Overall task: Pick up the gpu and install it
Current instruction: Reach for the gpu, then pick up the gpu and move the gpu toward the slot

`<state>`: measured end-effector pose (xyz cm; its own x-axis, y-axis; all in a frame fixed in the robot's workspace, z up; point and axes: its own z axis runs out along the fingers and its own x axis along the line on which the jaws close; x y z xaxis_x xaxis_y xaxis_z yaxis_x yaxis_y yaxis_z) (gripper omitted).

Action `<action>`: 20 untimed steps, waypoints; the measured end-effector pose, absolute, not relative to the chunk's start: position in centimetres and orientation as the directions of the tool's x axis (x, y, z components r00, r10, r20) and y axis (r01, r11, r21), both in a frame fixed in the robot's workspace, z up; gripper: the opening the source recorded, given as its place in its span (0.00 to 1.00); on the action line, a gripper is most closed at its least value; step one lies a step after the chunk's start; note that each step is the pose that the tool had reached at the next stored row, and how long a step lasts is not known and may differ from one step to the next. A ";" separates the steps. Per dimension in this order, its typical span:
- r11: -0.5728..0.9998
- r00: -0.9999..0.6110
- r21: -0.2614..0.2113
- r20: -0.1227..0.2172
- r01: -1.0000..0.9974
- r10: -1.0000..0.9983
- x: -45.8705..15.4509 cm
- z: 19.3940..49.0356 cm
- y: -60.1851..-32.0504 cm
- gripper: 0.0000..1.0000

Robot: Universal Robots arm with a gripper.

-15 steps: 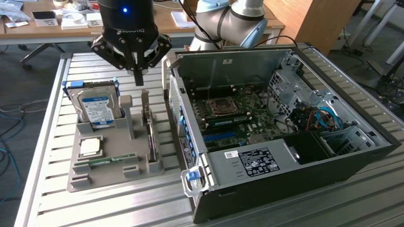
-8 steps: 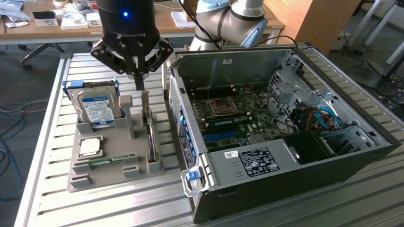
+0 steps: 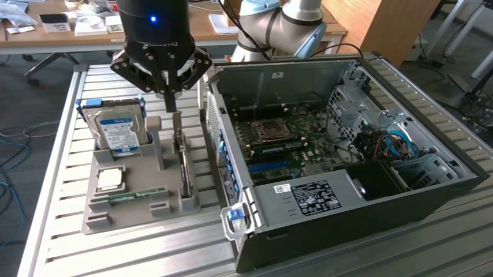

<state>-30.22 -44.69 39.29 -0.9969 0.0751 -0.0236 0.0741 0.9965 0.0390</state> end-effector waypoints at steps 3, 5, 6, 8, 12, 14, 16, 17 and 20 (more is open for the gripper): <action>0.996 -0.997 0.039 -0.024 0.074 0.075 -30.2 39.3 -44.8 0.11; 0.996 -0.997 0.039 -0.024 0.074 0.075 -30.2 39.3 -44.8 0.11; 0.996 -0.997 0.039 -0.024 0.074 0.075 -30.2 39.3 -44.8 0.11; 0.996 -0.997 0.039 -0.024 0.074 0.075 -30.2 39.3 -44.8 0.11; 0.996 -0.997 0.039 -0.024 0.074 0.075 -30.2 39.3 -44.8 0.11; 0.996 -0.997 0.039 -0.024 0.074 0.075 -30.2 39.3 -44.8 0.11; 0.996 -0.997 0.039 -0.024 0.074 0.075 -30.2 39.3 -44.8 0.11; 0.996 -0.997 0.039 -0.024 0.074 0.075 -30.2 39.3 -44.8 0.11; 0.996 -0.997 0.039 -0.024 0.074 0.075 -30.2 39.3 -44.8 0.17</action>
<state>-30.22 -44.85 39.26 -0.9969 0.0751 -0.0237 0.0742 0.9965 0.0390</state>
